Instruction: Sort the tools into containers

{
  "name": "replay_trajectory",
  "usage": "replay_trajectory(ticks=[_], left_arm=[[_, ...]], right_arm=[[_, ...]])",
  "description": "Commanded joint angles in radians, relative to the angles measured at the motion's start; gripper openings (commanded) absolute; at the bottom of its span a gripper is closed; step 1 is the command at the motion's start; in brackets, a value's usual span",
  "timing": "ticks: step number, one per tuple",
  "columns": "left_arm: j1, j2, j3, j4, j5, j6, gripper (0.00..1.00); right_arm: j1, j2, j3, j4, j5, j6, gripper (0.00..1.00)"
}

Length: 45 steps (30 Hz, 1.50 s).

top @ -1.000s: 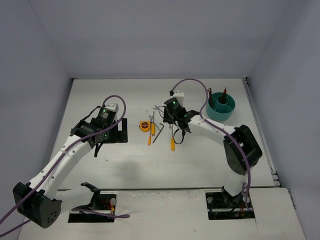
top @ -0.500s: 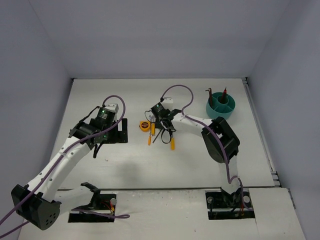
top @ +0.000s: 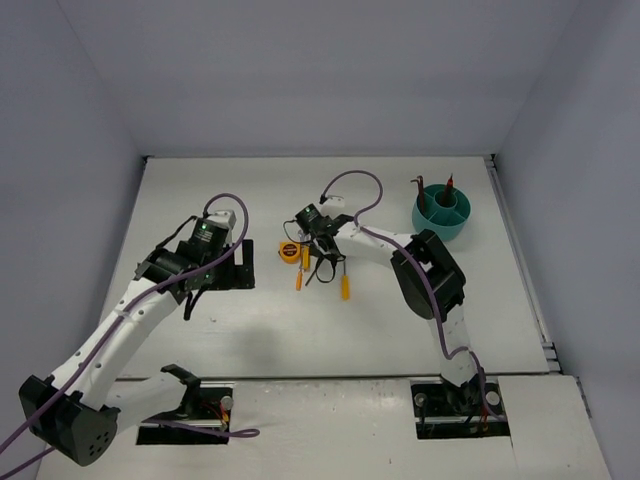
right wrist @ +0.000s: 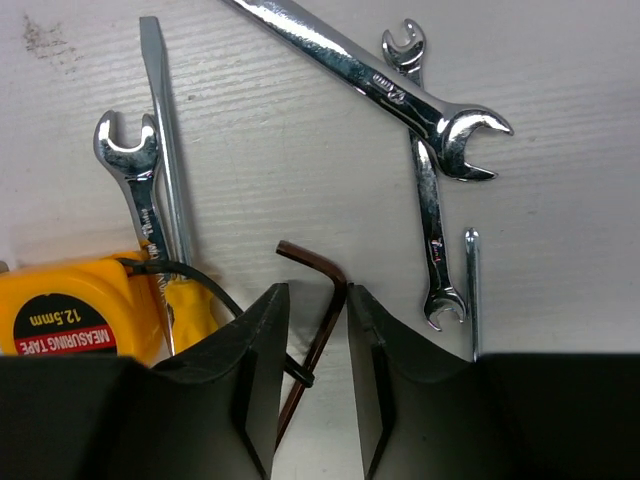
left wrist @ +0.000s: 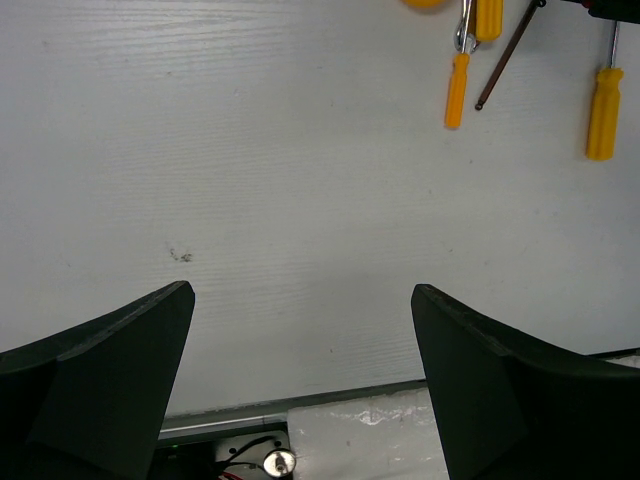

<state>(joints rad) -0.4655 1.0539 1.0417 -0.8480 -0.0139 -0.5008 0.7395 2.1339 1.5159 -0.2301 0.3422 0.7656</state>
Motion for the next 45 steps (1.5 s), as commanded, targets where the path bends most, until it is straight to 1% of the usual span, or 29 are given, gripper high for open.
replay_trajectory(ticks=[1, 3, 6, 9, 10, 13, 15, 16, 20, 21, 23, 25, 27, 29, 32, 35, 39, 43, 45], left_arm=[[-0.004, -0.047, -0.01, 0.024, 0.007, 0.009, 0.88], [-0.004, -0.051, -0.014, 0.024, 0.009, 0.013, 0.88], [-0.004, -0.057, -0.015, 0.024, 0.008, 0.018, 0.88], [-0.004, -0.062, -0.011, 0.024, 0.006, 0.025, 0.88], [-0.004, -0.065, -0.01, 0.024, 0.005, 0.028, 0.88], [-0.004, -0.074, -0.014, 0.026, -0.001, 0.031, 0.88], [-0.004, -0.071, -0.017, 0.026, -0.002, 0.033, 0.88], [-0.004, -0.067, -0.018, 0.027, 0.003, 0.034, 0.88], [-0.005, -0.063, -0.017, 0.026, 0.005, 0.035, 0.88], [-0.004, -0.063, -0.017, 0.027, 0.005, 0.033, 0.88], [-0.004, -0.063, -0.017, 0.027, 0.003, 0.033, 0.88], [-0.004, -0.061, -0.016, 0.026, 0.002, 0.036, 0.87], [-0.005, -0.062, -0.017, 0.026, 0.003, 0.038, 0.88], [-0.004, -0.063, -0.018, 0.026, 0.003, 0.036, 0.88], [-0.005, -0.061, -0.02, 0.026, 0.003, 0.034, 0.88], [-0.004, -0.052, -0.019, 0.026, 0.005, 0.034, 0.88], [-0.005, -0.041, -0.011, 0.026, 0.008, 0.035, 0.88], [-0.005, -0.031, -0.007, 0.026, 0.005, 0.039, 0.88], [-0.004, -0.024, -0.006, 0.026, 0.006, 0.039, 0.88]], right_arm=[[0.0, 0.033, 0.037, -0.1, 0.038, 0.036, 0.2], [0.001, 0.032, 0.031, -0.11, 0.037, 0.03, 0.16], [0.006, 0.035, 0.029, -0.112, 0.044, -0.028, 0.1], [0.005, 0.027, 0.032, -0.109, 0.053, -0.197, 0.01], [0.006, 0.021, 0.029, -0.104, 0.065, -0.262, 0.0], [0.012, -0.02, -0.006, -0.069, 0.093, -0.44, 0.0], [0.006, -0.065, -0.062, 0.015, 0.044, -0.582, 0.0], [-0.002, -0.094, -0.097, 0.052, 0.019, -0.61, 0.0], [-0.015, -0.195, -0.177, 0.133, -0.184, -0.794, 0.0], [-0.017, -0.207, -0.197, 0.146, -0.211, -0.812, 0.0], [-0.02, -0.224, -0.215, 0.165, -0.276, -0.838, 0.01], [-0.02, -0.225, -0.218, 0.169, -0.304, -0.842, 0.03], [-0.02, -0.218, -0.22, 0.164, -0.298, -0.811, 0.05], [-0.019, -0.213, -0.221, 0.165, -0.299, -0.776, 0.11], [-0.017, -0.208, -0.224, 0.156, -0.272, -0.698, 0.17], [-0.015, -0.198, -0.221, 0.118, -0.203, -0.652, 0.18], [-0.013, -0.174, -0.192, 0.054, -0.172, -0.622, 0.2], [-0.011, -0.164, -0.183, 0.027, -0.17, -0.606, 0.2], [-0.011, -0.158, -0.182, 0.024, -0.209, -0.614, 0.2]])
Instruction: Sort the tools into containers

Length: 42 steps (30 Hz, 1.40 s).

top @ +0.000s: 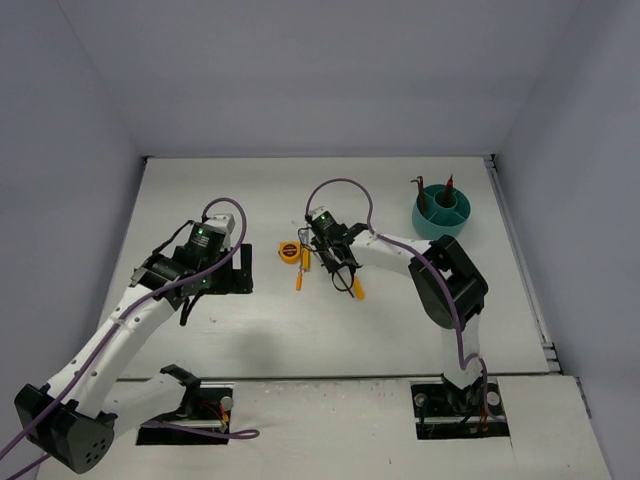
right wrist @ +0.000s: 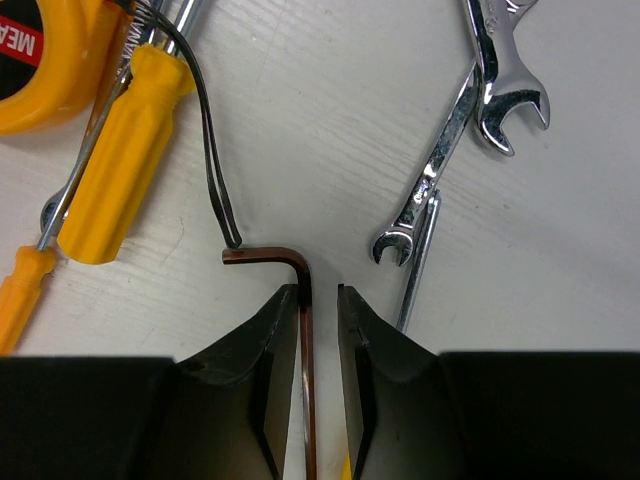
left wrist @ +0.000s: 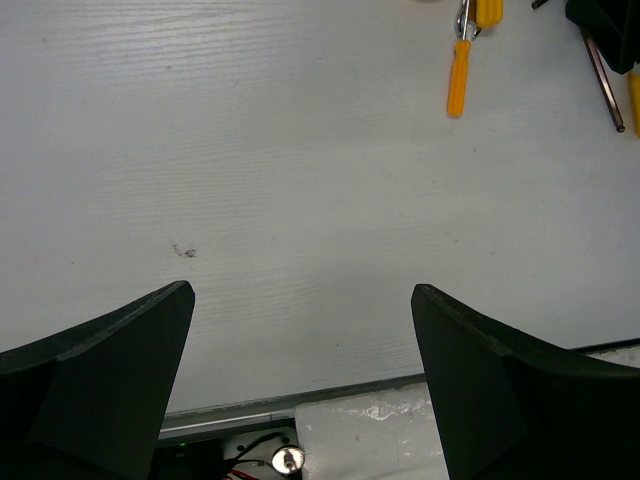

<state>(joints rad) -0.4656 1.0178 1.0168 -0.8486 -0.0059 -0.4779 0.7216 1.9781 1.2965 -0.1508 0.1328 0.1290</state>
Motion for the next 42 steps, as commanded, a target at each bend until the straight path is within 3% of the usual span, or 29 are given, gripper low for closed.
replay_trajectory(ticks=[1, 8, 17, 42], left_arm=[[-0.004, 0.013, 0.02, 0.026, -0.002, 0.016, 0.88], [-0.004, 0.01, 0.02, 0.025, -0.005, 0.019, 0.88], [-0.004, -0.006, 0.014, 0.022, -0.005, 0.017, 0.88], [-0.004, -0.024, 0.007, 0.019, -0.002, 0.009, 0.88]], right_arm=[[0.007, 0.0, 0.04, -0.057, -0.007, 0.021, 0.2], [0.009, 0.058, 0.109, -0.124, -0.104, -0.044, 0.22], [0.004, 0.148, 0.174, -0.184, -0.12, -0.019, 0.22], [-0.017, 0.195, 0.176, -0.401, -0.19, -0.019, 0.19]])
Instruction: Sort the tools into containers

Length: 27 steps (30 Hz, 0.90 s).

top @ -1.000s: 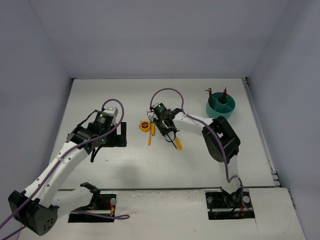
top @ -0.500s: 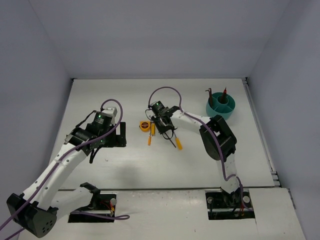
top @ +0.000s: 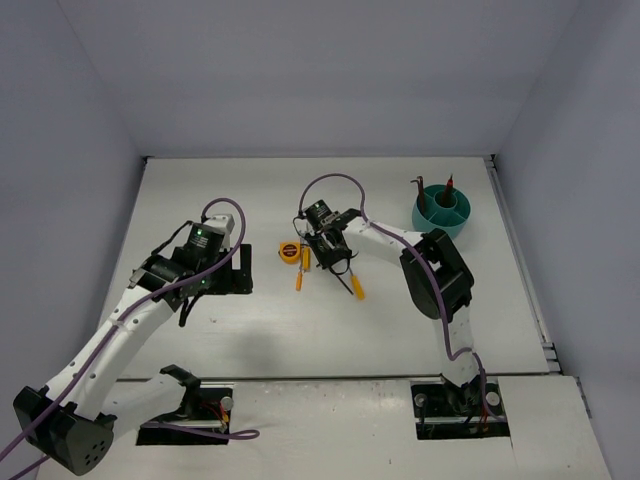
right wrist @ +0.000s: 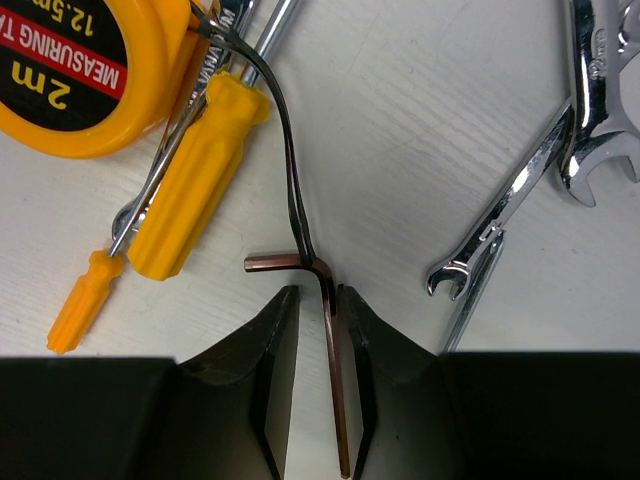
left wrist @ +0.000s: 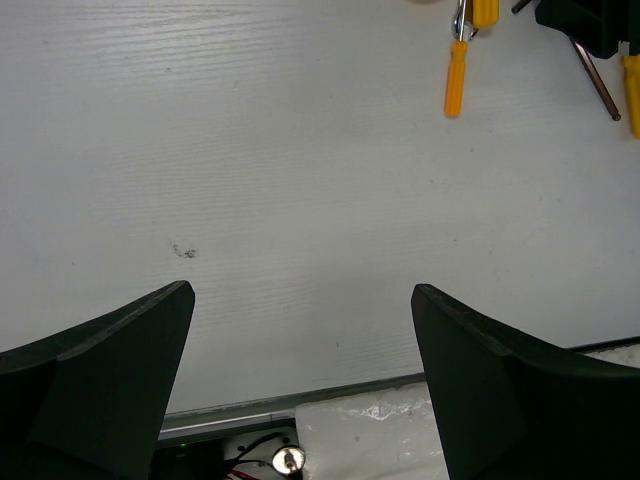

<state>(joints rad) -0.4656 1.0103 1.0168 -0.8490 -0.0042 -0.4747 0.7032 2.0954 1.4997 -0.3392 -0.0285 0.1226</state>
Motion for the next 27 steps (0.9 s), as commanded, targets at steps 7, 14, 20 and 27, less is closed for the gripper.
replay_trajectory(ticks=[7, 14, 20, 27], left_arm=[[-0.004, -0.03, -0.001, 0.021, -0.006, -0.001, 0.88], [-0.004, -0.023, 0.004, 0.019, -0.008, 0.001, 0.88], [-0.004, -0.035, 0.002, 0.018, -0.012, -0.001, 0.88], [-0.004, -0.03, 0.009, 0.022, -0.02, 0.001, 0.88]], right_arm=[[-0.001, 0.098, -0.01, -0.244, 0.001, -0.024, 0.15], [-0.007, 0.11, 0.06, -0.25, -0.032, -0.059, 0.0], [-0.017, -0.011, 0.173, -0.248, -0.079, -0.11, 0.0], [-0.111, -0.188, 0.278, -0.234, -0.062, -0.186, 0.0]])
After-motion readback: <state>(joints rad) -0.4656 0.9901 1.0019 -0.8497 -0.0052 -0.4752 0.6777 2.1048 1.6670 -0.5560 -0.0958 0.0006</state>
